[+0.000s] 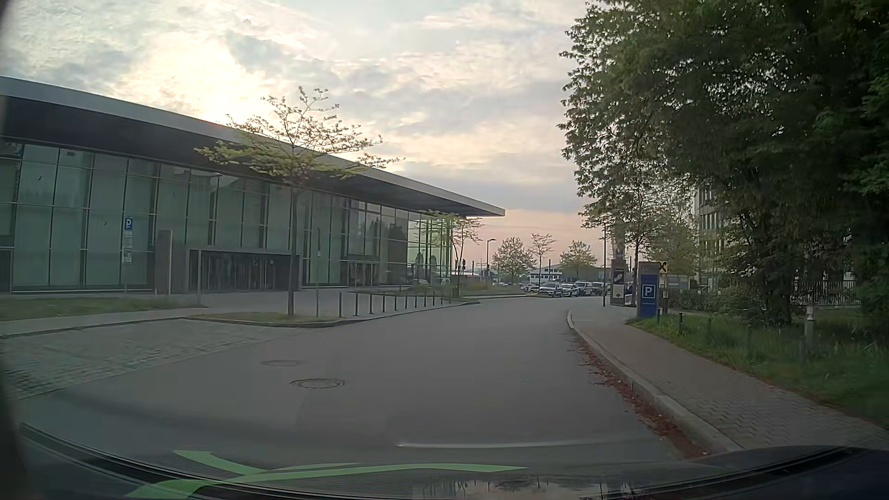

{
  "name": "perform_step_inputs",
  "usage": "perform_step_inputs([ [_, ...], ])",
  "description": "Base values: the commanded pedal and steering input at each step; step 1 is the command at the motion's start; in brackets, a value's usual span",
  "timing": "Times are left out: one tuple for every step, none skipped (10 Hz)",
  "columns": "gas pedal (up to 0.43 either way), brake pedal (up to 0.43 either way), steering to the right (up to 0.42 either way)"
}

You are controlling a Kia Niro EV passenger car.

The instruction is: Follow the waypoints while adhering to traffic rules and regulations

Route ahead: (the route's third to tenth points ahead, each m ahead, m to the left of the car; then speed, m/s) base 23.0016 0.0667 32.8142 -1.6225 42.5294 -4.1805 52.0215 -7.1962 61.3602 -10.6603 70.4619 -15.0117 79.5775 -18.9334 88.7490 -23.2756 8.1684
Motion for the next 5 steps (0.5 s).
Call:
perform_step_inputs([
  [0.02, 0.0, 0.024],
  [0.028, 0.0, 0.025],
  [0.028, 0.0, 0.025],
  [0.039, 0.0, 0.024],
  [0.039, 0.0, 0.025],
])
